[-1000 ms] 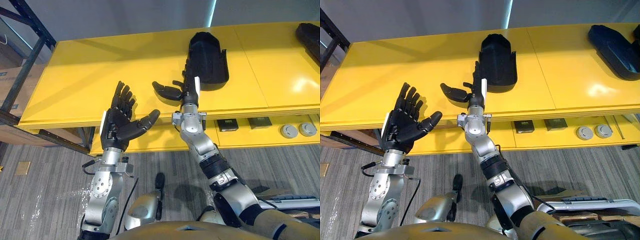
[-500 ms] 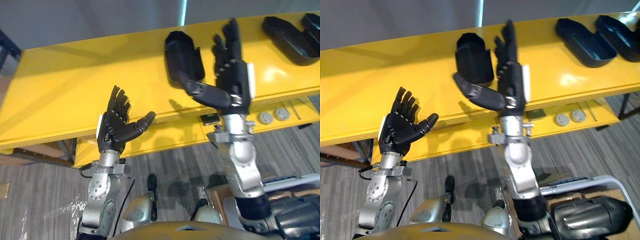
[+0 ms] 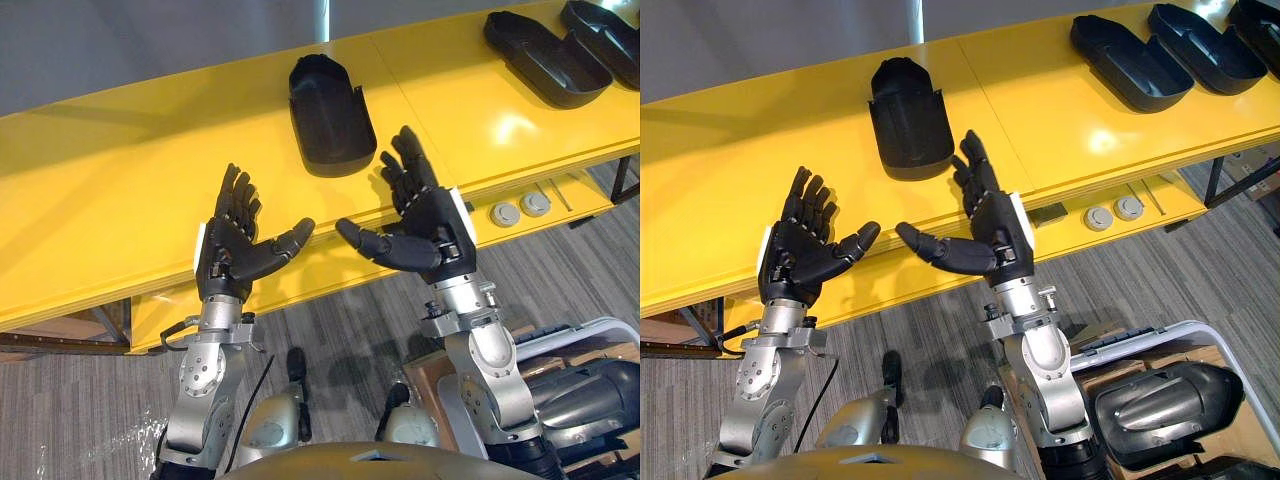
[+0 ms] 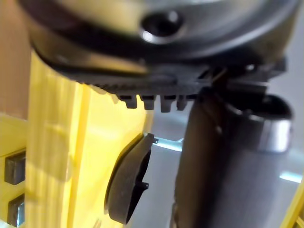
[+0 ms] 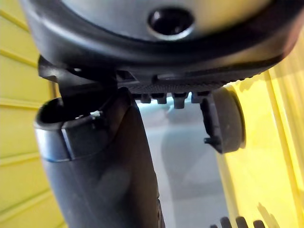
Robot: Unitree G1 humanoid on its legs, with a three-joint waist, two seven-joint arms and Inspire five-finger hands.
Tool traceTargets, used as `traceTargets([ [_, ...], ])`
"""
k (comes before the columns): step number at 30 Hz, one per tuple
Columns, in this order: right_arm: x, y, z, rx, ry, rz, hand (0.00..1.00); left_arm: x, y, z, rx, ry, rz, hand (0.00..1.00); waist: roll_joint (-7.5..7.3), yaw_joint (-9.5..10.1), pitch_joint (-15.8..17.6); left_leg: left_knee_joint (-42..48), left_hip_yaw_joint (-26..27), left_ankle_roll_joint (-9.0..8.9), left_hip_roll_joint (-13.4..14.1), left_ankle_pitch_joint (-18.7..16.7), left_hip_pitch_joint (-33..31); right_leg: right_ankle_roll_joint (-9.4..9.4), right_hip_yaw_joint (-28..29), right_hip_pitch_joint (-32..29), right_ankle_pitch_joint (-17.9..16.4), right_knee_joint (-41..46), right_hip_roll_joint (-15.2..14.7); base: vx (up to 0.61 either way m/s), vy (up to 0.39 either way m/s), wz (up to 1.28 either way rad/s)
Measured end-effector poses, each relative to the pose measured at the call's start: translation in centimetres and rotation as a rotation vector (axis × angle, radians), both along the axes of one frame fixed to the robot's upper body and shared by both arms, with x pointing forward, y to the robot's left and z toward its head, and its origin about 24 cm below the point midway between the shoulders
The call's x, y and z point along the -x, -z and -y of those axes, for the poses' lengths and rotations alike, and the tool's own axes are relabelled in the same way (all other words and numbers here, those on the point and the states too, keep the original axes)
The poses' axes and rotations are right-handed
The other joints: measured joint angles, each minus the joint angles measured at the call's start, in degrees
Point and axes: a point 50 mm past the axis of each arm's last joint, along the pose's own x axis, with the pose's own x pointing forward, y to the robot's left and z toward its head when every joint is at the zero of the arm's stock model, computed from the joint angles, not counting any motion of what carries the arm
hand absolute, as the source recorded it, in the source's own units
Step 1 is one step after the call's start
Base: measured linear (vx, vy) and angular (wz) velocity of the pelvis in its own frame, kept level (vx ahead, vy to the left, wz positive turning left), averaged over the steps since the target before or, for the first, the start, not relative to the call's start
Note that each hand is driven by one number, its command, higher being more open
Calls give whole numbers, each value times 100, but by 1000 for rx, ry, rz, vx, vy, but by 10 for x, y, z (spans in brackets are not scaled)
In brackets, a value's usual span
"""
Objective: Walk over and take three plastic housings, then place them on the shelf
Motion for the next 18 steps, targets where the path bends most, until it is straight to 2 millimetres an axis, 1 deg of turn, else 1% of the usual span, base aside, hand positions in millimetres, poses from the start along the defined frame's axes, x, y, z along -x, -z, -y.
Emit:
traceTargets([
  [4,2,2,-7,-1,-43,-10,100,0,0,1,0,2,-1,100,-10,-8,6,-5,-7,-7,0,-5,-4,-7,-5,-1,-7,3,0,0,0,0],
  [6,3,5,-11,0,-57,-33,100,0,0,1,0,3,-1,100,-13,-13,8,-15,-20,-38,1,-29,-24,-12,-18,-15,-13,14,0,-5,-9,2],
  [11,5,13,-16,-9,-54,-83,100,0,0,3,2,6,-5,100,-43,3,29,-14,-41,-28,2,-24,-115,-35,-23,-109,-27,60,-4,-2,-3,1],
  [14,4,13,-17,-19,-37,-90,100,0,1,3,-1,9,-7,100,-59,13,45,-11,-40,-26,0,-18,-162,-35,-12,-176,-28,86,-12,0,0,0],
  [18,-9,16,-16,-25,28,-109,100,-3,-3,4,6,-6,6,100,-49,14,96,-1,-64,-9,-20,-1,-200,-61,-11,-251,-56,174,-47,0,0,0],
])
